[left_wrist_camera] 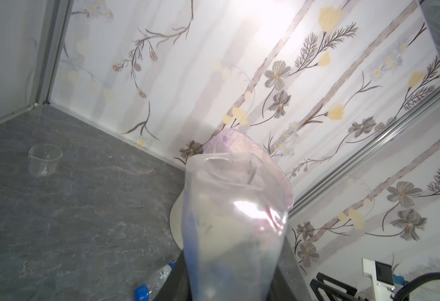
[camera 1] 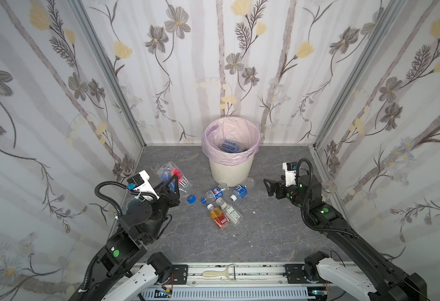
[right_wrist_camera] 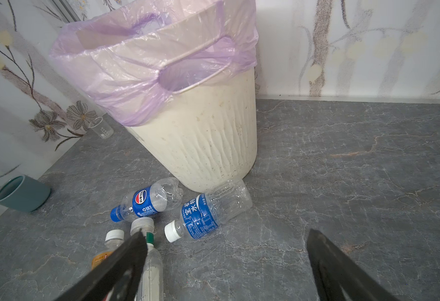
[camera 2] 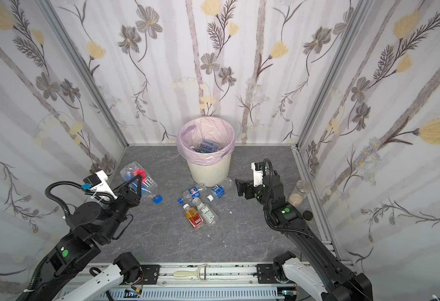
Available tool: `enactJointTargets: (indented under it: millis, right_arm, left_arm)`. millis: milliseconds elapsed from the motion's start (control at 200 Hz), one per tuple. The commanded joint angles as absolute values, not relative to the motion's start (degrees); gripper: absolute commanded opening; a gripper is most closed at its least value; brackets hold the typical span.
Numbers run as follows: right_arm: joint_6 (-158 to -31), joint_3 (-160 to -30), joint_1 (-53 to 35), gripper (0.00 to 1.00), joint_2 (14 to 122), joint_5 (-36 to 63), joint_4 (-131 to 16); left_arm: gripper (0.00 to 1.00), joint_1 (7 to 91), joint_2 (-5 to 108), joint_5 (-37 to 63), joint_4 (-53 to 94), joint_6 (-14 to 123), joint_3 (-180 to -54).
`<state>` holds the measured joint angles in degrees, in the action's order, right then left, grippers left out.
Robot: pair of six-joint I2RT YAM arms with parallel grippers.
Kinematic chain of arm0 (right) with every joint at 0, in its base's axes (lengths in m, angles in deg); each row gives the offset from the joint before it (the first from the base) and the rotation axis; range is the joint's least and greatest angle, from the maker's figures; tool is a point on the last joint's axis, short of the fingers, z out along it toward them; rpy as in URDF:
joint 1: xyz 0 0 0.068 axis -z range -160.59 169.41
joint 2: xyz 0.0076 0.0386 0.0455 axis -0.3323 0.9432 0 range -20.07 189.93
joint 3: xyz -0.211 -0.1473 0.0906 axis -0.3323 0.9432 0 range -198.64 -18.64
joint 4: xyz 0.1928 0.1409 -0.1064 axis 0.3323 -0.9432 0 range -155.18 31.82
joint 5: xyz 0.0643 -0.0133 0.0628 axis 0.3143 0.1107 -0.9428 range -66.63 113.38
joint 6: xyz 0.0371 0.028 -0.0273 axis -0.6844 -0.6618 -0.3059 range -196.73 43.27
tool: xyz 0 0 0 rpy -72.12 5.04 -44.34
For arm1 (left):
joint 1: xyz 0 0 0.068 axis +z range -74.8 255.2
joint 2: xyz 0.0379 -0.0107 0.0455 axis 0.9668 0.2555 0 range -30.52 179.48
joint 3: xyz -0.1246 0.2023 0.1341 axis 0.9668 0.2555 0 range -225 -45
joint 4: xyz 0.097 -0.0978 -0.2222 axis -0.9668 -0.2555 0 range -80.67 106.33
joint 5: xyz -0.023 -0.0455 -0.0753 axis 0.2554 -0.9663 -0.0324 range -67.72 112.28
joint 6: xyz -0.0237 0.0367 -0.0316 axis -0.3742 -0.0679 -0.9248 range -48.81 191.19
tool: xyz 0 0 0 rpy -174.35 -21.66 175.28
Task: Throw the plastic bottles in the bin
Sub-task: 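Lift the clear bottle with the left gripper over the bin and release, then draw the left gripper back while the right gripper grasps the clear green-labelled bottle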
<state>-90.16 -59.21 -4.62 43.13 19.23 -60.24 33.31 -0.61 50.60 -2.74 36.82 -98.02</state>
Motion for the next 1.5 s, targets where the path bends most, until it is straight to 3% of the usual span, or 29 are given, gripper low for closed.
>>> enactJointTargets:
  millis: [0,165,280,365,400,470,510,535,949,1269,1494]
  right_arm:
    - [-90.70,-58.64,-4.67,0.96,42.86,19.42,-58.43]
    - [-91.78,-57.77,-4.84,0.95,43.03,18.49,-57.01]
    - [-92.93,-57.66,-5.33,0.94,43.30,17.76,-56.47]
    - [-93.39,-57.44,-5.58,0.94,42.33,17.75,-57.09]
    - [-93.66,-57.05,-5.72,0.94,41.65,17.84,-57.12]
    - [-94.29,-56.48,-5.80,0.94,40.04,17.59,-57.55]
    - [-94.47,-56.21,-5.82,0.94,39.15,17.32,-58.10]
    - [-94.48,-56.05,-5.86,0.94,38.61,17.15,-58.38]
    - [-90.53,-57.52,-7.31,0.94,40.44,11.22,-61.51]
    - [-86.57,-61.44,-17.53,0.94,50.08,10.73,-68.71]
    - [-92.45,-61.20,-23.69,0.92,56.94,13.40,-64.87]
  left_arm:
    - [0.28,33.33,2.23,53.03,2.18,42.59,-102.16]
    - [0.26,33.81,16.88,47.42,14.27,47.72,-112.25]
    - [0.24,36.31,33.24,36.92,24.44,46.32,-123.08]
    - [0.25,37.59,47.13,34.47,24.93,47.09,-134.44]
    - [0.36,38.12,52.28,34.58,24.25,47.77,-138.50]
    - [0.78,40.14,60.00,33.72,21.64,47.61,-144.46]
    - [0.95,41.09,62.32,32.67,20.13,47.12,-146.15]
    - [1.00,41.42,62.90,32.43,19.78,46.65,-146.16]
    - [1.00,45.42,44.69,30.88,19.67,44.55,-126.14]
    - [1.00,53.73,26.90,25.81,11.32,44.04,-102.29]
    - [1.00,55.93,16.12,27.13,5.17,42.84,-87.59]
